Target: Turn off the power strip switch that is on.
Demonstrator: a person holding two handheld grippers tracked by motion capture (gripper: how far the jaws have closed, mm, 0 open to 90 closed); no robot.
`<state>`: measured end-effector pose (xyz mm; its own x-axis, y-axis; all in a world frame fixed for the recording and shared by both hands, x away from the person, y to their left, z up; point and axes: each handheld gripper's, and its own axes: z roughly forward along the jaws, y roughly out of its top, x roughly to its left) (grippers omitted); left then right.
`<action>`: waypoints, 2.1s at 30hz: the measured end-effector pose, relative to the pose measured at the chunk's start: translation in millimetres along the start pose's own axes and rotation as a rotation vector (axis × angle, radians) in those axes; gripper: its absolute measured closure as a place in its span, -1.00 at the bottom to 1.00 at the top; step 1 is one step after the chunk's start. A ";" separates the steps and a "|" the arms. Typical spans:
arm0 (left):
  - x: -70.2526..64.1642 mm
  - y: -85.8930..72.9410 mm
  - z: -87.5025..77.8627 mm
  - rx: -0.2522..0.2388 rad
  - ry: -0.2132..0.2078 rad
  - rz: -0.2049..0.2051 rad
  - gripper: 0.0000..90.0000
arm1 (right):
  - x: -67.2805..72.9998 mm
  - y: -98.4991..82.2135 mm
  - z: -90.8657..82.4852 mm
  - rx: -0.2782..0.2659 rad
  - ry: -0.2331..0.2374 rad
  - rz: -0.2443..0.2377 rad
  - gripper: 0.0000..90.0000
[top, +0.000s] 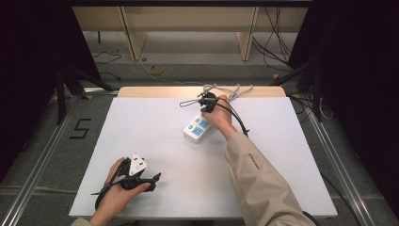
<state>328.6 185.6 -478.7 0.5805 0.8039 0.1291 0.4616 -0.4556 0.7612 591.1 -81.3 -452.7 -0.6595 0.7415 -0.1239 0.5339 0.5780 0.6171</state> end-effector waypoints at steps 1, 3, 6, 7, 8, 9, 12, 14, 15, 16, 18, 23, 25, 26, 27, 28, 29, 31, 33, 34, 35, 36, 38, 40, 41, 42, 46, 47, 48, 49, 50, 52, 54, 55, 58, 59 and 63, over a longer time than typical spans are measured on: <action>0.0 0.1 -0.1 0.000 0.000 -0.001 -0.58 | -0.1 0.0 -0.1 0.000 0.002 0.001 1.00; 0.0 0.0 0.0 0.000 0.000 0.000 -0.58 | -0.1 -0.1 -0.3 0.002 0.002 0.010 1.00; 0.1 0.0 -0.2 0.000 0.000 0.000 -0.58 | -0.3 -0.3 -0.2 -0.001 0.004 0.011 1.00; 0.0 0.1 -0.1 0.000 0.000 -0.001 -0.58 | 0.1 -0.3 -0.4 0.001 0.003 0.013 1.00; -0.1 0.1 -0.1 0.001 0.000 0.000 -0.58 | 0.0 -0.4 -0.6 0.003 0.002 0.009 1.00; -0.2 0.0 0.0 0.000 0.000 0.000 -0.58 | 0.1 -0.5 -0.6 0.001 0.002 0.009 1.00; -0.3 0.1 -0.1 -0.001 0.000 0.000 -0.59 | -0.5 0.5 -2.4 -0.019 0.001 0.013 1.00; -0.2 0.2 0.0 0.002 -0.001 0.001 -0.59 | -0.9 1.2 -3.7 -0.001 -0.004 0.011 1.00; -0.2 0.2 0.0 0.002 -0.001 0.001 -0.59 | -2.2 0.6 -4.0 -0.002 -0.002 0.006 1.00; -0.4 0.2 0.1 0.002 -0.002 0.000 -0.59 | -2.6 -0.1 -4.5 -0.003 0.002 0.013 1.00; -0.5 0.3 0.2 0.002 -0.002 0.001 -0.59 | -3.5 -1.1 -5.4 -0.003 0.010 0.026 1.00; -0.9 0.6 0.3 0.000 0.000 0.001 -0.59 | -5.0 -2.2 -10.0 0.000 0.004 0.022 1.00; -1.0 0.7 0.2 0.000 0.000 0.001 -0.59 | -5.9 -3.1 -11.9 0.001 0.003 0.024 1.00; -1.1 0.6 0.2 0.001 0.000 0.001 -0.58 | -6.5 -3.6 -12.8 -0.001 0.002 0.022 1.00; -1.1 0.7 0.2 0.001 0.000 0.001 -0.59 | -7.1 -4.6 -14.0 0.000 0.003 0.023 1.00; -1.1 0.7 0.2 0.000 0.000 0.001 -0.58 | -7.6 -5.3 -14.5 0.000 0.004 0.021 1.00; -1.1 0.7 0.2 0.000 0.000 0.001 -0.58 | -7.9 -6.8 -15.4 0.003 0.005 0.028 1.00; -1.3 0.9 0.4 0.000 0.000 0.001 -0.59 | -8.8 -9.0 -16.2 0.004 0.011 0.030 1.00; -1.2 0.9 0.5 0.002 0.000 0.003 -0.58 | -9.6 -11.3 -17.8 0.004 0.014 0.031 1.00; -1.2 0.9 0.5 0.003 0.000 0.003 -0.58 | -9.7 -12.1 -18.7 0.002 0.016 0.038 1.00; -1.2 0.9 0.6 0.002 0.000 0.002 -0.58 | -10.5 -13.1 -19.5 0.001 0.019 0.038 1.00; -1.2 1.0 0.7 0.002 0.001 0.002 -0.58 | -11.2 -13.9 -20.3 0.000 0.021 0.037 1.00; -1.3 1.0 0.9 0.001 0.001 -0.001 -0.58 | -12.5 -14.9 -22.8 0.004 0.026 0.044 1.00; -1.3 0.9 0.9 0.001 0.002 -0.001 -0.58 | -13.3 -15.6 -25.2 0.007 0.030 0.044 1.00; -1.1 0.9 0.8 0.003 0.002 0.001 -0.58 | -13.5 -16.1 -26.6 0.006 0.030 0.043 1.00; -0.9 1.0 0.8 0.003 0.002 0.003 -0.59 | -13.8 -16.5 -28.6 0.007 0.033 0.047 1.00; -1.2 0.9 0.7 0.003 0.003 0.001 -0.58 | -14.0 -19.3 -32.7 0.003 0.035 0.048 1.00; -1.4 1.1 0.9 0.003 0.004 0.000 -0.59 | -13.7 -20.3 -33.3 0.003 0.034 0.046 1.00; -1.4 1.2 1.2 0.003 0.004 0.000 -0.59 | -13.7 -21.4 -34.2 0.004 0.038 0.046 1.00; -1.5 1.4 1.4 0.003 0.004 0.001 -0.59 | -14.0 -22.1 -34.5 0.002 0.039 0.045 1.00; -1.6 1.6 1.4 0.004 0.003 0.001 -0.58 | -14.1 -22.9 -35.1 0.001 0.040 0.049 1.00; -1.7 1.4 1.2 0.001 0.003 0.000 -0.58 | -14.0 -24.2 -36.5 -0.002 0.042 0.045 1.00; -1.1 1.1 1.2 0.003 0.005 0.000 -0.58 | -13.3 -25.1 -38.2 -0.004 0.043 0.039 1.00; -0.9 1.1 1.1 0.004 0.006 0.000 -0.58 | -13.0 -25.4 -38.9 -0.006 0.043 0.036 1.00; -0.7 0.9 0.9 0.002 0.006 -0.001 -0.58 | -12.2 -27.2 -42.7 -0.007 0.043 0.034 1.00; -0.8 0.9 0.9 0.002 0.007 -0.001 -0.59 | -11.9 -27.9 -43.8 -0.010 0.044 0.032 1.00; -1.5 1.0 1.1 0.003 0.007 -0.003 -0.59 | -11.3 -32.4 -49.8 -0.015 0.047 0.024 1.00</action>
<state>329.0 183.5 -478.9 0.5744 0.8079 0.1316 0.4654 -0.4546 0.7594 554.9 -125.4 -432.7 -0.6708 0.7381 -0.0724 0.5422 0.5547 0.6311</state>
